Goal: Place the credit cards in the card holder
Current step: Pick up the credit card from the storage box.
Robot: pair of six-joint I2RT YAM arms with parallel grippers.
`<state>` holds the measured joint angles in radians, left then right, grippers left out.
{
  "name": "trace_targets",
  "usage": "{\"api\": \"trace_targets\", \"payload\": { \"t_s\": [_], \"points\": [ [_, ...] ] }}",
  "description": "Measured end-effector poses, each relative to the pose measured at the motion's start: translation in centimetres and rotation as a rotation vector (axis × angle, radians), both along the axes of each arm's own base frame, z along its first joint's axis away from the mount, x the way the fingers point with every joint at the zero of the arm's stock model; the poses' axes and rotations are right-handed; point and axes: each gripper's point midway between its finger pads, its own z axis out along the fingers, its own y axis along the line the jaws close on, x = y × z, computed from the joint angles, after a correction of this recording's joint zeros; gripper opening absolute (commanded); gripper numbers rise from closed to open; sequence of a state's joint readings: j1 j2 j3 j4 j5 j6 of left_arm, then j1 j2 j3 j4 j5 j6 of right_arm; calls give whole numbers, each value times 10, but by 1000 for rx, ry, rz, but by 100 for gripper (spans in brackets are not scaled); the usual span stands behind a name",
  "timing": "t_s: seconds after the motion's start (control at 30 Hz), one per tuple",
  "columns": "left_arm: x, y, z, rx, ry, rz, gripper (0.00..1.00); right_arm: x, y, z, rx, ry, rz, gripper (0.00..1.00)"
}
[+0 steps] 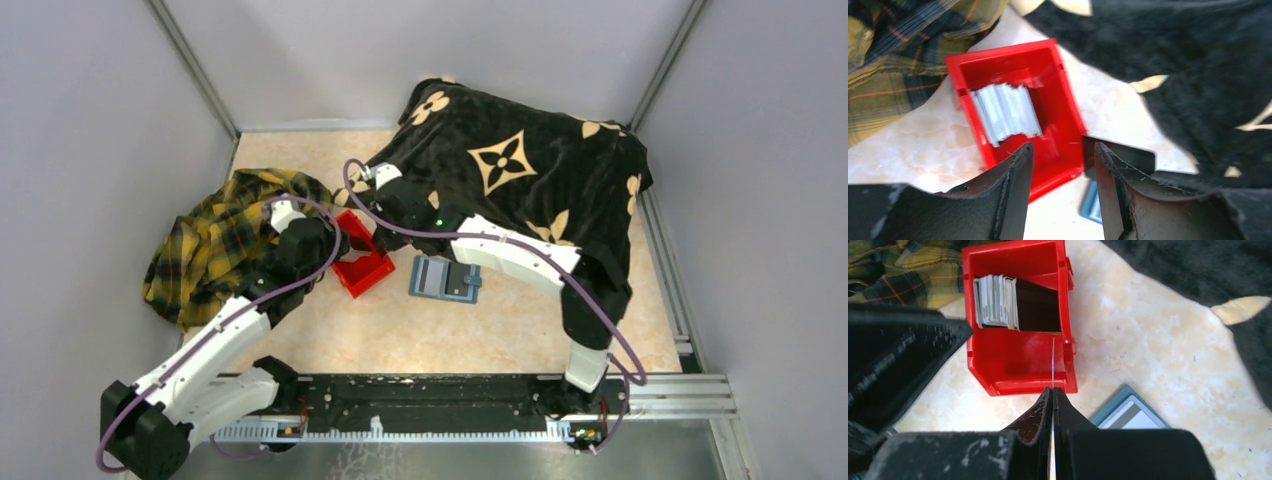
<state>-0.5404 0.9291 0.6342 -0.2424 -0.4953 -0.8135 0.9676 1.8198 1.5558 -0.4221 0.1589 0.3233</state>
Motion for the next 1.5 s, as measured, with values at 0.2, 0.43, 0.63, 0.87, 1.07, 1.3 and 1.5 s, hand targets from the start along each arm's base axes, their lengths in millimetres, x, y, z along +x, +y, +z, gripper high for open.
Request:
{"api": "trace_targets", "payload": {
  "t_s": [0.2,0.43,0.63,0.87,1.07,1.3,1.5],
  "points": [
    [-1,-25,53,-124,-15,-82,57,-39,-23,33,44,-147,26,0],
    [-12,-69,82,-291,60,-250,58,-89,-42,74,113,-351,59,0],
    [-35,-103,78,-410,204,-397,58,-116,-56,94,96,-511,57,0],
    [-62,-118,88,-504,302,-498,58,-136,-63,102,30,-650,52,0],
    [-80,-125,100,-544,355,-569,58,-143,-72,97,-54,-740,41,0],
    [-97,-126,97,-557,423,-606,58,-148,-73,110,-69,-815,27,0],
    [-102,-128,96,-567,447,-620,60,-158,-62,107,-107,-862,60,0]
  ]
}}
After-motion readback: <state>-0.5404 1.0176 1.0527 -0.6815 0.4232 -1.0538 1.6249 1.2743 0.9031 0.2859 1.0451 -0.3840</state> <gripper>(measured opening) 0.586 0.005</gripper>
